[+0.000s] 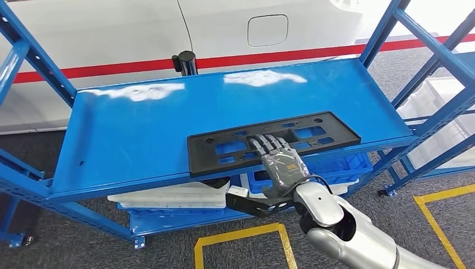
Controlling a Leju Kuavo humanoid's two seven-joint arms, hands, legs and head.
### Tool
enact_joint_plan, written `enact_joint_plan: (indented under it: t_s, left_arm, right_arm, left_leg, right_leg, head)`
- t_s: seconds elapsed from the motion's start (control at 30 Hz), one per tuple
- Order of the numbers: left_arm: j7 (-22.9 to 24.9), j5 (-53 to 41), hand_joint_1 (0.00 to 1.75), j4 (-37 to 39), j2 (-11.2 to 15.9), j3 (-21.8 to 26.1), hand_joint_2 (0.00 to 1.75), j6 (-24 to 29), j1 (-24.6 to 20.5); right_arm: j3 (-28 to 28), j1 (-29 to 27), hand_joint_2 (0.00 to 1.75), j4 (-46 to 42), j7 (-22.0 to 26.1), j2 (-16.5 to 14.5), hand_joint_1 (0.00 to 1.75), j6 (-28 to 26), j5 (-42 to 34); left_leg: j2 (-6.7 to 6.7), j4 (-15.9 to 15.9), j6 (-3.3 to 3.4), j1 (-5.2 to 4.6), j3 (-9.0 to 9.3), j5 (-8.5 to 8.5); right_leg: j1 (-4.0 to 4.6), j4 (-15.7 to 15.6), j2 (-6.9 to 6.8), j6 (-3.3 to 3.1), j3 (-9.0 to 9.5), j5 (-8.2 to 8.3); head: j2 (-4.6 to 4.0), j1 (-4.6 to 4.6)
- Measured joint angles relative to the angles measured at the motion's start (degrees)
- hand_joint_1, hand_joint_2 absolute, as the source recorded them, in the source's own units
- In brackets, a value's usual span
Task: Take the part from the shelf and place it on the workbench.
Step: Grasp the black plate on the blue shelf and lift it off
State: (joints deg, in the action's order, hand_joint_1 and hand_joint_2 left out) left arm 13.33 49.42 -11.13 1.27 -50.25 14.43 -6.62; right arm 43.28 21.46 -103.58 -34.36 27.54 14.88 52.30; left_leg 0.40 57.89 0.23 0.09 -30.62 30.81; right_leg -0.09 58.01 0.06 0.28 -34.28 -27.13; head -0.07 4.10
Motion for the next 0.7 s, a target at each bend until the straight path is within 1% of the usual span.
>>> enact_joint_plan:
  t_s: [0.47, 0.7]
  left_arm:
    - [0.3, 0.5, 0.00, 0.0, 0.0, 0.0, 0.00, 0.0, 0.0]
    - [0.3, 0.5, 0.00, 0.0, 0.0, 0.0, 0.00, 0.0, 0.0]
  right_arm:
    - [3.4, 1.3, 1.75, 0.0, 0.1, 0.0, 0.00, 0.0, 0.0]
    - [3.9, 1.4, 1.75, 0.0, 0.1, 0.0, 0.00, 0.0, 0.0]
  left_leg:
    - [-0.17, 0.0, 0.04, -0.14, -0.03, 0.02]
    - [-0.19, 0.0, 0.04, -0.13, -0.03, 0.02]
  right_leg:
    - [-0.12, -0.1, -0.04, 0.02, 0.03, 0.00]
    - [-0.12, -0.1, -0.05, 0.02, 0.04, 0.00]
  head:
    - [0.00, -0.02]
    - [0.00, -0.05]
